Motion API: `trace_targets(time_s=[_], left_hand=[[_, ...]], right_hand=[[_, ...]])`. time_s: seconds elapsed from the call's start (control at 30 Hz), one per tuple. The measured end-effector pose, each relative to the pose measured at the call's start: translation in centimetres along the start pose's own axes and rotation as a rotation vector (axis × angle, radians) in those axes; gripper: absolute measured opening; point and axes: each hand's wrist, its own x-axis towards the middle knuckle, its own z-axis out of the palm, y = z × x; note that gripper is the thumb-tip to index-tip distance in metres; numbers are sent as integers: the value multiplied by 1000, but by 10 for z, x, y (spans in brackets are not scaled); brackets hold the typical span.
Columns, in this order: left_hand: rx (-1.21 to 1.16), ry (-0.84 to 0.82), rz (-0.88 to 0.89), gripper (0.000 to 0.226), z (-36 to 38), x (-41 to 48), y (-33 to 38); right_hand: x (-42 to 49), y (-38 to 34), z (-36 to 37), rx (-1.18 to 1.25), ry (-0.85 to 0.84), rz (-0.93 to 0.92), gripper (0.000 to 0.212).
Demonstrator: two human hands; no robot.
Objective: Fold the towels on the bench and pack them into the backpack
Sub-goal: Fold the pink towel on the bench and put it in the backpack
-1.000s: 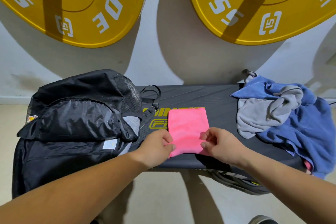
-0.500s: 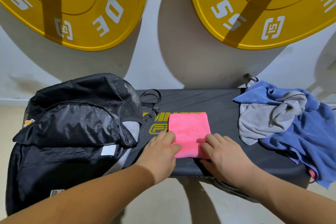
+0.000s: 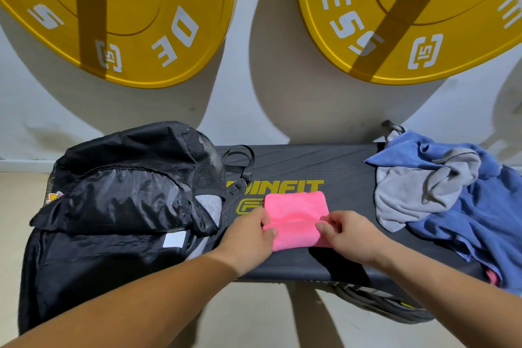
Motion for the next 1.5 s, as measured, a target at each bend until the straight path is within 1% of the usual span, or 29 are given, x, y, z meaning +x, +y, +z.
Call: trace_targets(time_s=[0.07, 0.1, 0.17, 0.2, 0.23, 0.27, 0.33, 0.37, 0.43, 0.5, 0.57, 0.6, 0.67, 0.73, 0.8, 0.83, 0.87, 0.9, 0.93, 1.0, 1.07, 1.1, 1.17, 1.2, 1.23, 1.3, 1.37, 1.43, 1.5], left_hand=[[217, 98, 231, 12, 0, 1, 0], [317, 106, 376, 16, 0, 0, 2], [480, 73, 591, 18, 4, -4, 8], [539, 59, 634, 11, 7, -8, 12], [578, 50, 640, 7, 9, -12, 14], [602, 55, 635, 9, 11, -13, 15], [636, 65, 594, 16, 15, -10, 12], [635, 69, 568, 20, 14, -7, 10], [596, 34, 500, 22, 10, -1, 9], [550, -19, 435, 22, 6, 2, 11], [434, -70, 365, 20, 0, 5, 14], [355, -93, 313, 18, -5, 8, 15], [174, -166, 177, 17, -15, 11, 15], [-16, -211, 55, 23, -21, 15, 12], [-183, -172, -64, 17, -23, 17, 8], [-236, -145, -111, 10, -21, 18, 5], [-201, -101, -114, 9, -20, 19, 2], [-72, -43, -67, 12, -19, 21, -2], [78, 21, 7, 14, -18, 21, -3], [233, 129, 254, 11, -18, 18, 0], [377, 91, 467, 23, -15, 12, 9], [467, 30, 505, 30, -12, 7, 14], [607, -51, 482, 38, -7, 2, 20], [636, -65, 458, 38, -4, 2, 19], [646, -70, 443, 37, -2, 2, 18], [594, -66, 421, 36, -1, 5, 12], [493, -72, 396, 35, -1, 9, 4], [427, -72, 378, 37, -3, 12, 3], [352, -86, 341, 38, -9, 12, 8]], right_hand=[[3, 0, 0, 1, 58, 33, 28], [4, 2, 0, -11, 99, 30, 28], [6, 3, 0, -108, 222, -60, 30], [7, 4, 1, -185, 294, -150, 30], [9, 5, 3, -276, 358, -263, 29], [8, 4, 5, -360, 404, -377, 31], [5, 3, 7, -472, 431, -563, 34], [4, 5, 8, -513, 414, -619, 34], [0, 11, 6, -602, 358, -642, 41], [1, 16, 5, -668, 335, -609, 46], [2, 13, 2, -648, 288, -546, 38], [2, 8, 0, -592, 255, -506, 35], [4, -2, -8, -348, 100, -330, 34], [7, -9, -14, -85, -49, -144, 28], [10, -11, -14, 60, -75, -74, 18], [11, -12, -12, 83, -64, -54, 19], [13, -13, -9, 81, -44, -37, 22], [14, -13, -6, 58, -19, -33, 25], [16, -14, -3, 26, 9, -38, 28], [21, -13, 0, -17, 49, -47, 28], [26, -9, -2, 3, 77, -52, 27], [28, -7, -3, 11, 88, -68, 25], [28, -8, -3, -44, 149, -165, 20], [27, -9, -2, -125, 214, -262, 20], [25, -10, -1, -227, 271, -376, 23], [19, -12, 1, -405, 294, -556, 36], [16, -11, 4, -535, 284, -607, 44], [17, -9, 8, -641, 274, -589, 47], [20, -9, 8, -655, 238, -568, 44]])
